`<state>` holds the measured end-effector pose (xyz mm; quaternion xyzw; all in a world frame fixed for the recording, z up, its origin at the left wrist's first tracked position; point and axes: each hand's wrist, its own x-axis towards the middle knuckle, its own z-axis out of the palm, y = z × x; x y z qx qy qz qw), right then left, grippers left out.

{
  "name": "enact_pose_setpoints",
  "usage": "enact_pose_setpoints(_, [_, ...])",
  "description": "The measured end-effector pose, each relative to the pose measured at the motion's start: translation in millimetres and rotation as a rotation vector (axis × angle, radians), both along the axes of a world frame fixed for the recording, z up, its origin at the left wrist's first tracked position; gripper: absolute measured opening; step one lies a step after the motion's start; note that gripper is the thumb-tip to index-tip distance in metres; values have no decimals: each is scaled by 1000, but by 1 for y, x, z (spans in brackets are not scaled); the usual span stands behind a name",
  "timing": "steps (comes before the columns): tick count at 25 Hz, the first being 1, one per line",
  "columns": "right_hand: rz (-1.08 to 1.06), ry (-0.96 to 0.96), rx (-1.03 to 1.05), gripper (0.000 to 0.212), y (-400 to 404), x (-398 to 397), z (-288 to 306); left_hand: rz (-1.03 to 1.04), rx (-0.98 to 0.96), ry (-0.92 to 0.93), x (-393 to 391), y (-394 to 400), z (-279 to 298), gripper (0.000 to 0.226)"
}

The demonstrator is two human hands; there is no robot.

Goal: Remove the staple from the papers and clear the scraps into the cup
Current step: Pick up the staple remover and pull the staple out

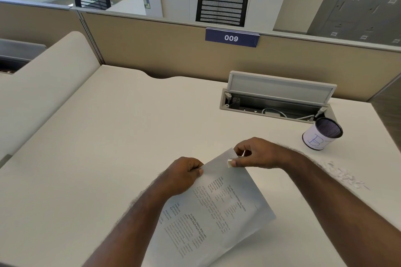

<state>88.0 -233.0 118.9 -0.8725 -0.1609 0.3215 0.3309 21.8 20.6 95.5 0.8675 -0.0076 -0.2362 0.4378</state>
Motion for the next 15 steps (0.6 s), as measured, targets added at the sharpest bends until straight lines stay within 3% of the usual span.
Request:
enact_pose_setpoints(6, [-435, -17, 191, 43, -27, 23, -19, 214, -119, 51, -4, 17, -2, 23])
enact_pose_setpoints(12, [-751, -69, -13, 43, -32, 44, -78, 397, -222, 105, -12, 38, -13, 22])
enact_pose_setpoints(15, [-731, -148, -206, 43, -23, 48, -99, 449, -261, 116, -17, 48, -19, 23])
